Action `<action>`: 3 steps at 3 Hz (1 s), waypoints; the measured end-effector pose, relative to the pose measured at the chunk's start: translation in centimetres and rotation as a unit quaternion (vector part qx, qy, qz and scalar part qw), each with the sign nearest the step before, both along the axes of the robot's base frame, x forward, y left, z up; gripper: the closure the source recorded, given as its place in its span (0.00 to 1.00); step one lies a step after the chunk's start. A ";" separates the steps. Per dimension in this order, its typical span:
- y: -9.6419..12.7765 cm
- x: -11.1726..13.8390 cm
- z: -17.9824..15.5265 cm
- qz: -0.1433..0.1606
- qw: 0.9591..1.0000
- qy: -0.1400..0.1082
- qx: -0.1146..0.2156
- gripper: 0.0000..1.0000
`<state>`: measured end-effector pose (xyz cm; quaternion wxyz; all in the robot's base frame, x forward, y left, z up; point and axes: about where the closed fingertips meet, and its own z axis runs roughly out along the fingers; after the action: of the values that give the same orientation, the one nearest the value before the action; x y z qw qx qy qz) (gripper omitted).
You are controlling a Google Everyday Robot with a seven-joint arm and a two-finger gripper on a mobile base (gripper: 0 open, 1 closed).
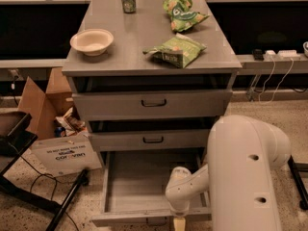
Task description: Open bottom drawer
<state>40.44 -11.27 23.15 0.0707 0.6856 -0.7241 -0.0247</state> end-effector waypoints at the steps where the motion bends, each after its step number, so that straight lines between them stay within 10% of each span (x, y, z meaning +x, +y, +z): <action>1: 0.3 0.4 0.0 0.009 1.000 -0.006 0.003 0.00; 3: -1.5 0.2 -4.0 0.002 1.000 -0.002 0.014 0.00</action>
Offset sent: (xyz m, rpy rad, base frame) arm 0.0041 -0.0073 -0.0340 0.0088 0.0158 -0.0011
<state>40.62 -12.75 19.20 0.0594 0.6879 -0.7226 -0.0331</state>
